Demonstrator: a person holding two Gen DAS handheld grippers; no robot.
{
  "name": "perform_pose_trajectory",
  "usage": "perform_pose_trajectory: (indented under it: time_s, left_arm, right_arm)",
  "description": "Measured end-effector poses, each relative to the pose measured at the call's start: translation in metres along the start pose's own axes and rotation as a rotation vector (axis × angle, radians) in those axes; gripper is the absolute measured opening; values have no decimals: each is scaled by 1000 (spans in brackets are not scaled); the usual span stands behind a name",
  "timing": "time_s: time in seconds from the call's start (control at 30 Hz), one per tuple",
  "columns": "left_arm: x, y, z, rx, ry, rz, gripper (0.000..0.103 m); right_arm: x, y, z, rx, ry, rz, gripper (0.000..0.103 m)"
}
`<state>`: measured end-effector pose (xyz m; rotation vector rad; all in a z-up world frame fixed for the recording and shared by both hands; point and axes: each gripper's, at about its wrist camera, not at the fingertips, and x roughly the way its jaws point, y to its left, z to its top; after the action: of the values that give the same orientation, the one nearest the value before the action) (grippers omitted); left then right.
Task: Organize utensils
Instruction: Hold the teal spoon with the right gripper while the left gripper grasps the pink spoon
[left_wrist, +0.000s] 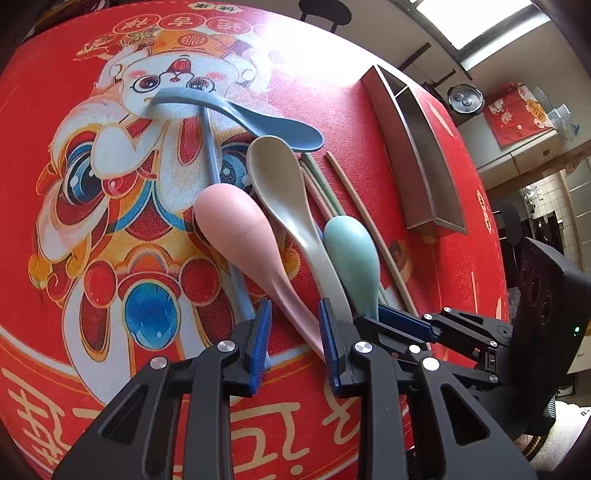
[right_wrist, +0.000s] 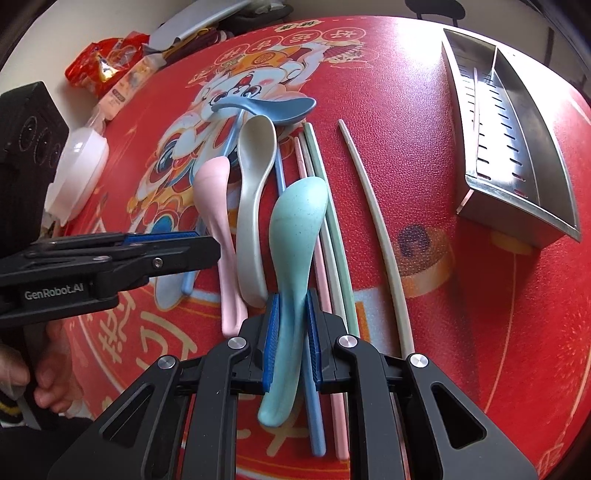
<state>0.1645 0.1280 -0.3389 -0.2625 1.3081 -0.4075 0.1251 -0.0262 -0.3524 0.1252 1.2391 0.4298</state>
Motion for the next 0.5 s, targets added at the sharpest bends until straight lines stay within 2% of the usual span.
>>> perform_pose_trajectory:
  time_s: [0.17,0.5]
  left_arm:
    - [2,6,5,-34,-43,27,25]
    - [5,2,13,40,-106,66,26]
  right_arm:
    - [0,0,0,0,1,3,15]
    - [1,1,0,0,3,7,15]
